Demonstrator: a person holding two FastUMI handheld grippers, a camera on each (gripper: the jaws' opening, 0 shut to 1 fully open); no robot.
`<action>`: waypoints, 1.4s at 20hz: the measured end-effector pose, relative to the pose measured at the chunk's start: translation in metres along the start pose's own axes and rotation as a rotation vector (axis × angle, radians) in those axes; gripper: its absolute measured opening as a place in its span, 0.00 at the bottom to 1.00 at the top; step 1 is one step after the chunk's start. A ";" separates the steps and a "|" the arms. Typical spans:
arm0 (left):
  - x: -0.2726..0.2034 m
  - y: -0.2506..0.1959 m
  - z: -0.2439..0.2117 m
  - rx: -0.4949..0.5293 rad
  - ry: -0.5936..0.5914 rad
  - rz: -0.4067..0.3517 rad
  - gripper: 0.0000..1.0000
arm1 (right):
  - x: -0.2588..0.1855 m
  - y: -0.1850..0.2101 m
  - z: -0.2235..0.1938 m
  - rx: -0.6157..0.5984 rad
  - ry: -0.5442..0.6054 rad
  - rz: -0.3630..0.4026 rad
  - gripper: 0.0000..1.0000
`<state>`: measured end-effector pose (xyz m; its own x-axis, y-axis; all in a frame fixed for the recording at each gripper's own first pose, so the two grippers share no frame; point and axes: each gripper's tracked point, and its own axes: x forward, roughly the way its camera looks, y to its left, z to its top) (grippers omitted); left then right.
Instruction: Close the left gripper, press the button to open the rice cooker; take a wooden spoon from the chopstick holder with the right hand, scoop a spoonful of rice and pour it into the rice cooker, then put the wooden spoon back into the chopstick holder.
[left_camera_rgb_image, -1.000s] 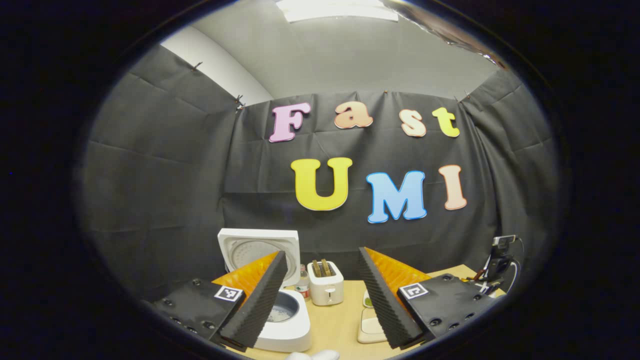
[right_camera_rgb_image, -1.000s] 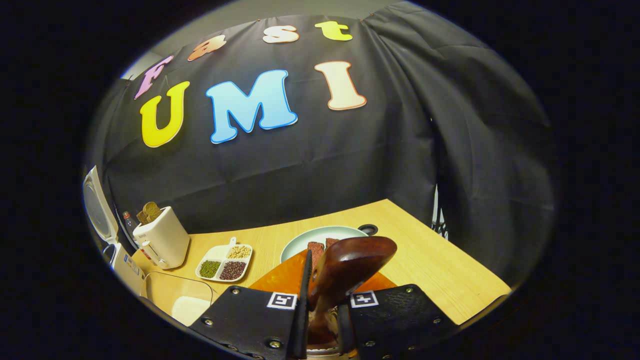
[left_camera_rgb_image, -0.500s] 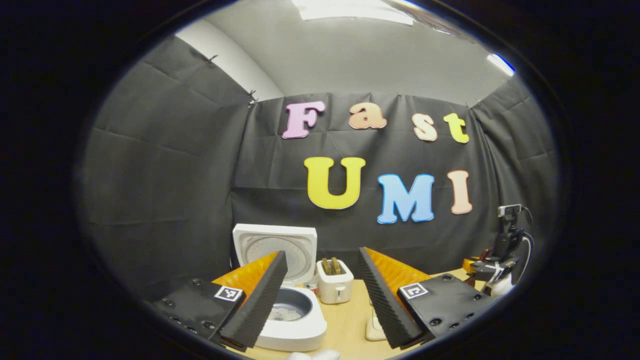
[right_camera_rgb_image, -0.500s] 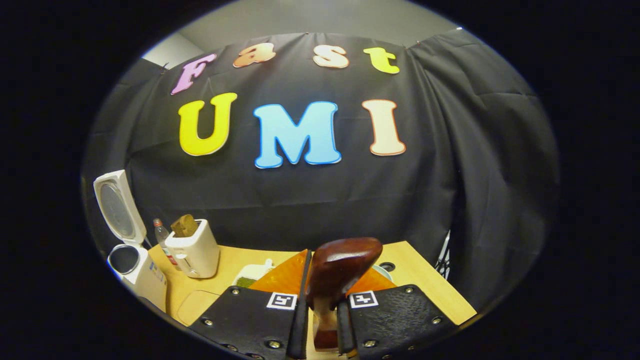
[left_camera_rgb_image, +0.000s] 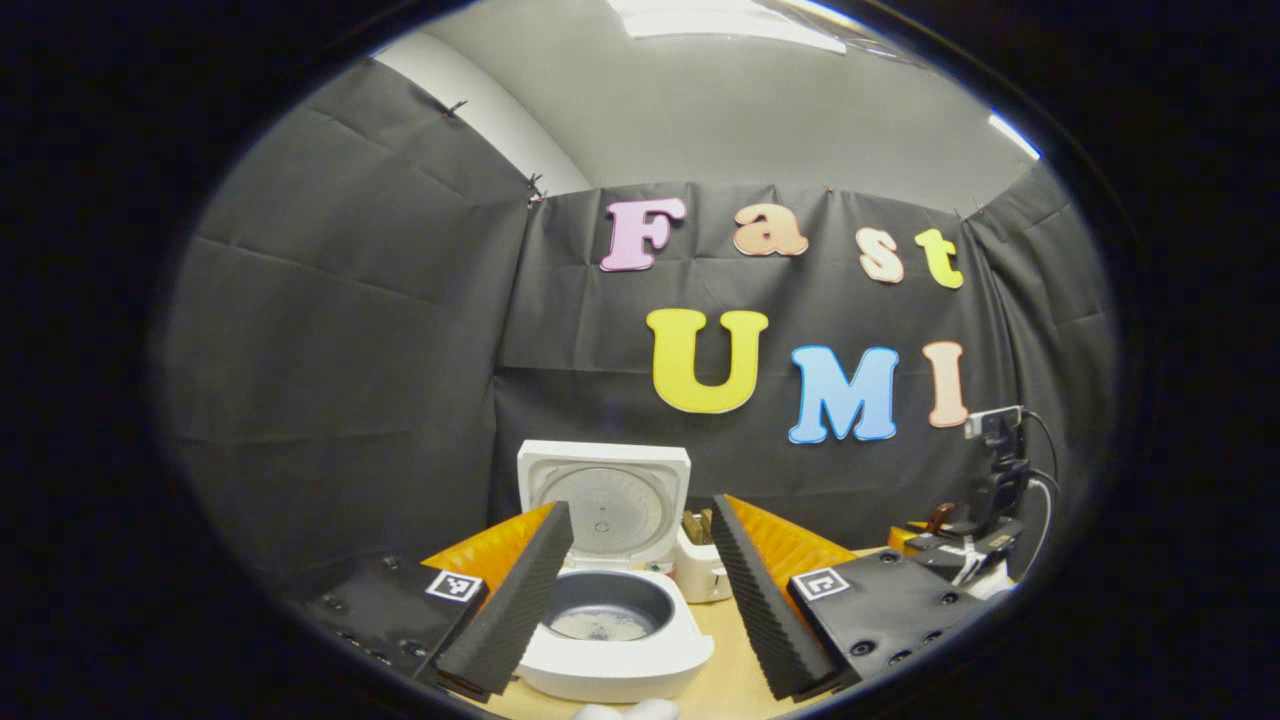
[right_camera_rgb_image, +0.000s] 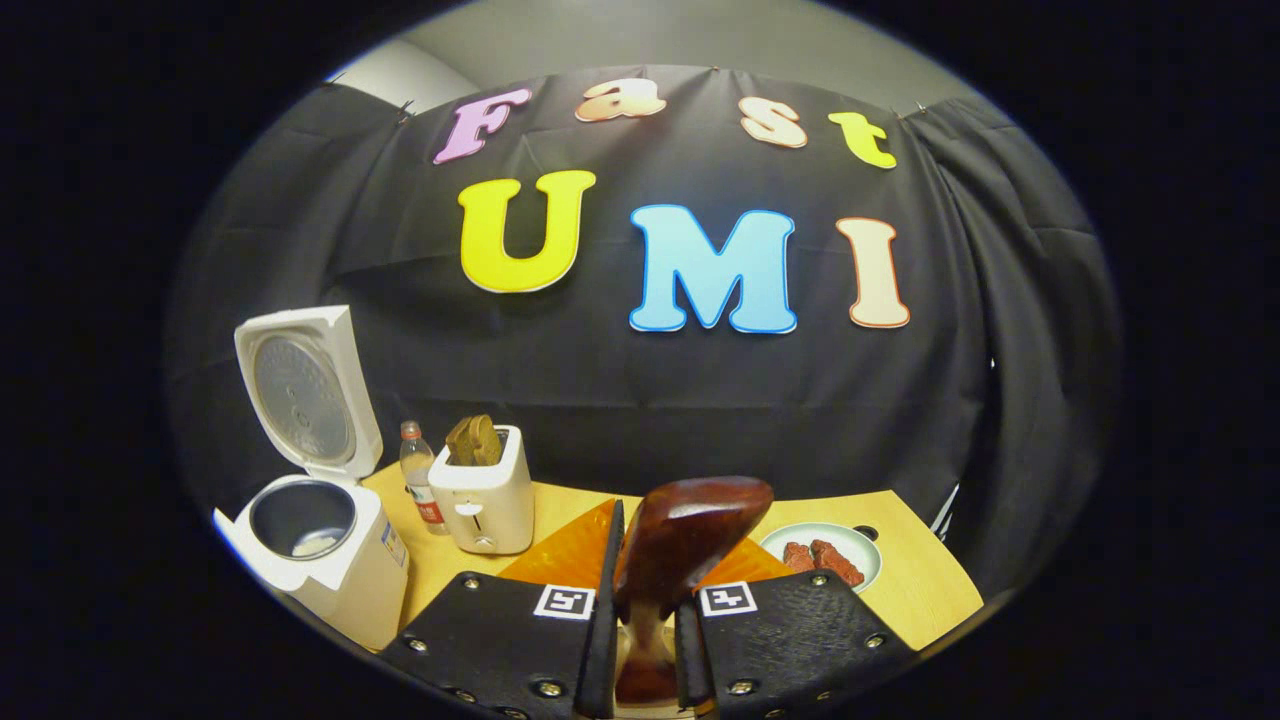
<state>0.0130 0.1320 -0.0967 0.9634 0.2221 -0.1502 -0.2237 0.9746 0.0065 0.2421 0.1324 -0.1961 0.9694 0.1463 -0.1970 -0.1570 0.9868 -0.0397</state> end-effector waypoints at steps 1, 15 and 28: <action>0.000 0.003 -0.003 -0.001 0.006 -0.001 0.94 | 0.004 0.004 -0.011 -0.036 0.009 -0.006 0.24; 0.007 0.025 -0.031 0.019 0.068 0.015 0.96 | 0.029 0.012 -0.113 -0.330 0.199 -0.051 0.24; 0.005 0.044 -0.023 0.036 0.073 0.035 0.94 | 0.026 0.056 -0.132 0.027 0.297 0.042 0.25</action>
<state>0.0046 0.1754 -0.1203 0.9415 0.2547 -0.2206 -0.2502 0.9670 0.0483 0.2338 0.1821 -0.3328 0.8641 0.1645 -0.4757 -0.1872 0.9823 -0.0005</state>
